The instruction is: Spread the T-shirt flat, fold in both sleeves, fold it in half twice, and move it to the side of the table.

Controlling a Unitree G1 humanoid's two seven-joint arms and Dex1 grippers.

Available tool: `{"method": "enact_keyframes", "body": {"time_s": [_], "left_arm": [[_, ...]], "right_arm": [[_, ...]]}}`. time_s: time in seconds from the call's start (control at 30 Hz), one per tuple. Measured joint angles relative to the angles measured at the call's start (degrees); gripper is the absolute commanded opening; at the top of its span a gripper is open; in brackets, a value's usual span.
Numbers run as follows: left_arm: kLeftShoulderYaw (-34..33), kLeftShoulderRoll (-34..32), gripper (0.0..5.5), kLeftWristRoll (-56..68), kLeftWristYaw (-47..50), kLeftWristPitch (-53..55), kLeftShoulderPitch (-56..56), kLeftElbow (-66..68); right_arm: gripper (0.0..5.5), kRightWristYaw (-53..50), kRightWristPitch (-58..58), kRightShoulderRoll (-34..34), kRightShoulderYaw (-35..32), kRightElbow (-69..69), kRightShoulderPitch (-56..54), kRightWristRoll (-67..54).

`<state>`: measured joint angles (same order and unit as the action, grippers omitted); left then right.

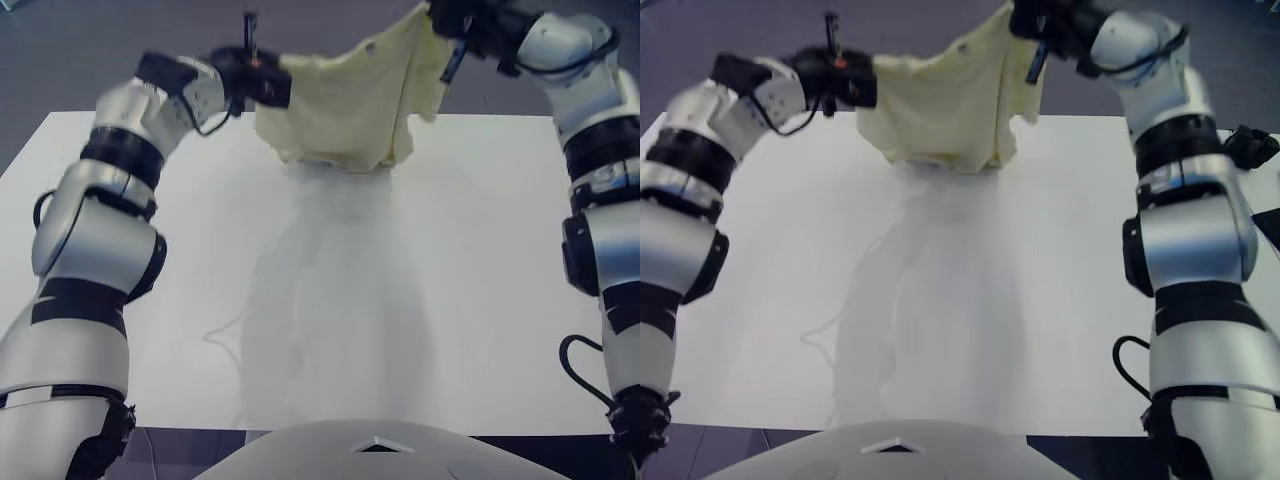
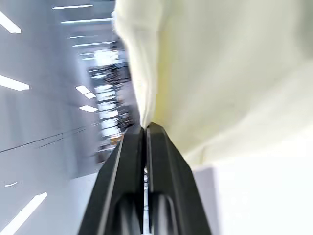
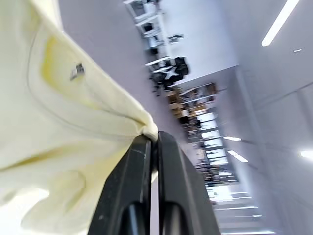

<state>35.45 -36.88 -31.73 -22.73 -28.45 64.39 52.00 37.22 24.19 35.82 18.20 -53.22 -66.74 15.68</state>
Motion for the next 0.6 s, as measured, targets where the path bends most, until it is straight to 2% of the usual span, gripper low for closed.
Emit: {"method": "enact_keyframes", "body": {"time_s": [0.13, 0.33, 0.6], "left_arm": [[0.05, -9.24, 0.02, 10.89, -11.57, 3.08, -15.99, -18.66], [0.26, -17.98, 0.02, 20.87, -26.08, 9.84, -32.77, -44.65], [-0.39, -29.76, 0.02, 27.55, -41.81, 25.02, -52.56, -77.38]], "right_arm": [[0.0, 12.87, -9.3, 6.83, 0.56, 17.41, 16.83, -10.69], [0.0, 28.41, -23.74, 18.51, 4.44, 45.91, 40.43, -24.5], [0.0, 36.91, -43.97, 30.43, 7.07, 80.84, 59.58, -32.26]]}}
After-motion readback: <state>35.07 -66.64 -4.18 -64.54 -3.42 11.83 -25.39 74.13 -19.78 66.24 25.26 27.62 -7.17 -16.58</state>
